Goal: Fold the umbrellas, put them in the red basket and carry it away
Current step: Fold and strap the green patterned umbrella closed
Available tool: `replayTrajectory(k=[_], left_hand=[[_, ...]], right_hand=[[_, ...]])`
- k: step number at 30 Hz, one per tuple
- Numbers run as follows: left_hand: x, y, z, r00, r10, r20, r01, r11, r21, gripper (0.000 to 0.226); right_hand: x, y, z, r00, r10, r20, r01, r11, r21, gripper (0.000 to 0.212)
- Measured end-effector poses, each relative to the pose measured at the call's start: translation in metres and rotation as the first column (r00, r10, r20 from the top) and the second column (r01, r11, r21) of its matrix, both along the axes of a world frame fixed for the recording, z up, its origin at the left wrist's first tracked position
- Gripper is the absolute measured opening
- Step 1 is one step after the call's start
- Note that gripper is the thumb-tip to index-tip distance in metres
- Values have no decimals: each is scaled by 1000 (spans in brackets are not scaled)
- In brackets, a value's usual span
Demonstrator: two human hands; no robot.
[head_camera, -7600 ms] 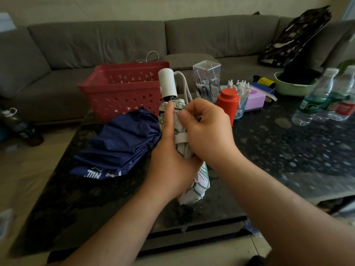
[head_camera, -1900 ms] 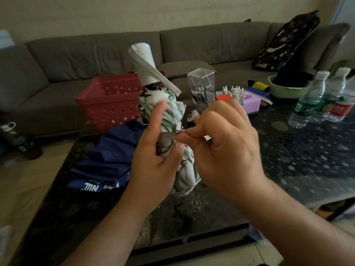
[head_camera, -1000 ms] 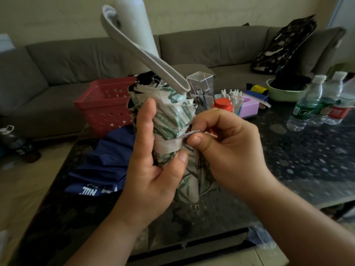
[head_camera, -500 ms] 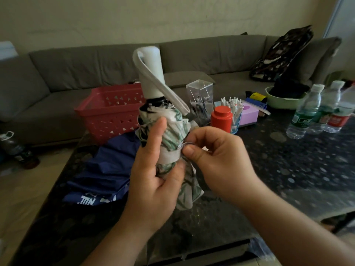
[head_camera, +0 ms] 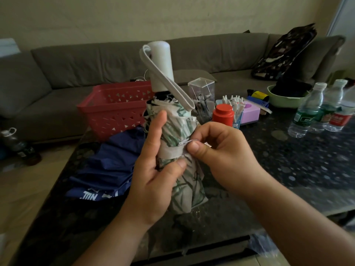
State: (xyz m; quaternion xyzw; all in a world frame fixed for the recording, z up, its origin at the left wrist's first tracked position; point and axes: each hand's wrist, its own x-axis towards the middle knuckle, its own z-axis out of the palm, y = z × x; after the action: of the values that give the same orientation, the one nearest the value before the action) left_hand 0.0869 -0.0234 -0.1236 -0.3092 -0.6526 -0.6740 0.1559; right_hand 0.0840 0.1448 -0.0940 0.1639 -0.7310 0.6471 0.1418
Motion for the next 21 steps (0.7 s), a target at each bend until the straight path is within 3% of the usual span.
replayTrajectory(k=[3,5,6,16,19,21], left_hand=[[1,-1,4,989,-130,69,123,988,95,78],[4,0,5,978,-184,95,172,978,120,78],[5,1,5,977,-192,96,180,976,121,77],[11,3,6,937,-299,182,261,943,206,71],[8,1,7,931,-305,203,277,948,155,74],[4,1,8,919,-296,262,259,951,167,77]], right_hand=[[-8,6,-10,993,85,80,-75,989,-124,39],[-13,12,-13,958,262,120,-242,957,-160,65],[-13,14,-14,937,334,105,-318,937,-149,68],[-7,8,-16,908,417,-35,-413,879,-238,40],[-7,8,-21,926,378,-5,-370,903,-217,25],[-8,7,-25,936,344,81,-312,912,-265,27]])
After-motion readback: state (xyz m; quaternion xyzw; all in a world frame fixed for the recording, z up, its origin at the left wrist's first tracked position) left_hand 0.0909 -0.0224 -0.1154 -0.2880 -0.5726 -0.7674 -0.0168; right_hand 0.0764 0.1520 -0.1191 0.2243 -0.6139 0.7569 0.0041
